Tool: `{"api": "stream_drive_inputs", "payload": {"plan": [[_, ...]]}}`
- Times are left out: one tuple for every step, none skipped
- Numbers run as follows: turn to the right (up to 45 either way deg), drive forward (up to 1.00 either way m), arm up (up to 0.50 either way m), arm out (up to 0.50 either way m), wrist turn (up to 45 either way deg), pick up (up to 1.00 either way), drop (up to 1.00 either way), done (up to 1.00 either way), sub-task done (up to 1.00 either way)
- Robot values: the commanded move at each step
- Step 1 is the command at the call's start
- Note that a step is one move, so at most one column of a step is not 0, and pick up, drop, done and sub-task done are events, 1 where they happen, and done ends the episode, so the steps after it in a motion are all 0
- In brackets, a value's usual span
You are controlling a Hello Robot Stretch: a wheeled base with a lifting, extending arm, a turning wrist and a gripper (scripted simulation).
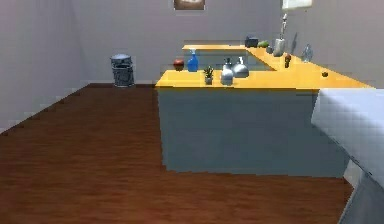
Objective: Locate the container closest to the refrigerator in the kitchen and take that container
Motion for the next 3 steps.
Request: {"api": "stream_drive_inputs", "payload": {"plan": [[0.0, 1.00, 0.00, 0.00, 0.0, 0.00, 0.00, 0.00, 0.00], [0.0, 0.15, 0.00, 0.00, 0.0, 0.00, 0.00, 0.00, 0.00], [-45.0, 0.00, 0.00, 0.00, 0.0, 0.00, 0.00, 0.00, 0.00]]}}
